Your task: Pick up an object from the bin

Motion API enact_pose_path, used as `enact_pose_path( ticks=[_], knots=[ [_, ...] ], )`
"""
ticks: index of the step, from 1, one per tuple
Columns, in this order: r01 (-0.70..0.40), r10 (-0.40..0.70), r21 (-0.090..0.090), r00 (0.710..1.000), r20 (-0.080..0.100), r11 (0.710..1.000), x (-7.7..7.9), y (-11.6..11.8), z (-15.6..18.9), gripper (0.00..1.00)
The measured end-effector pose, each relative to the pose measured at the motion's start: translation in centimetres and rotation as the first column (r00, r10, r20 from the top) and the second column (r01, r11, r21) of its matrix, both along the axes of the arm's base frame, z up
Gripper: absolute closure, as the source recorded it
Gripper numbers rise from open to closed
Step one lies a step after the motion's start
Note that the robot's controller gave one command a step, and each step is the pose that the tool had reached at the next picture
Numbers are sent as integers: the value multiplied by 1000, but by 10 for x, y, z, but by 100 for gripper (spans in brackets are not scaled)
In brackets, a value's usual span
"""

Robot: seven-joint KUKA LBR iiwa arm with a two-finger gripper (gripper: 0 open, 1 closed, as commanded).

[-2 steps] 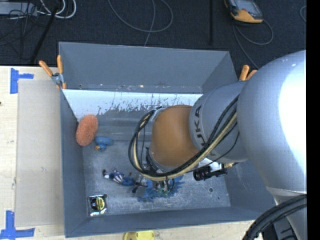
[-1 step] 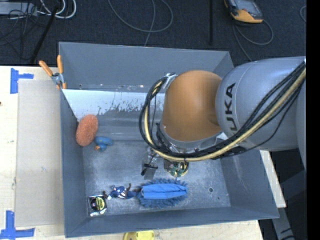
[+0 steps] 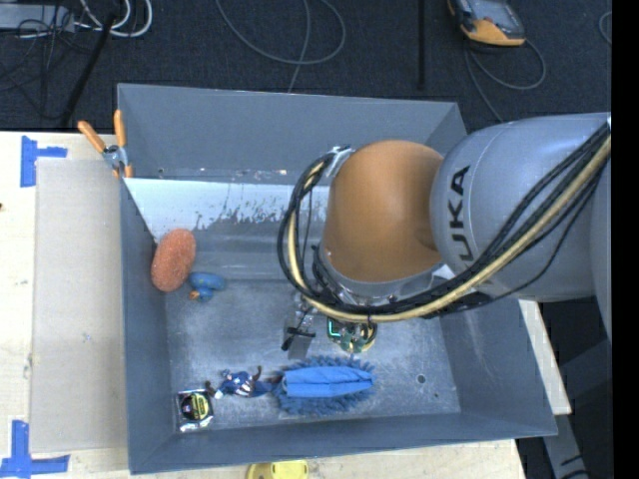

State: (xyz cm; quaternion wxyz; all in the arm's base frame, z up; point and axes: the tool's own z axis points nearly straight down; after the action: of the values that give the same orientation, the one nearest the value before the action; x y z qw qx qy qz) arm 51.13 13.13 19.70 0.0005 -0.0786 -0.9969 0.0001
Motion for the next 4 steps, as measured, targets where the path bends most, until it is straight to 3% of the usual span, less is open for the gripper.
enact_pose_path(
  ticks=[1, 2, 3, 4],
  knots=[
    [0, 0, 0, 1000, 0, 1000, 0, 0, 0, 0],
    [-56, 56, 1, 998, 4, 998, -19, 3, -46, 0],
    [-31, 31, -1, 1000, -5, 1000, -31, -20, -106, 0],
    [-75, 75, 0, 997, -2, 997, -38, -28, -128, 100]
  ],
)
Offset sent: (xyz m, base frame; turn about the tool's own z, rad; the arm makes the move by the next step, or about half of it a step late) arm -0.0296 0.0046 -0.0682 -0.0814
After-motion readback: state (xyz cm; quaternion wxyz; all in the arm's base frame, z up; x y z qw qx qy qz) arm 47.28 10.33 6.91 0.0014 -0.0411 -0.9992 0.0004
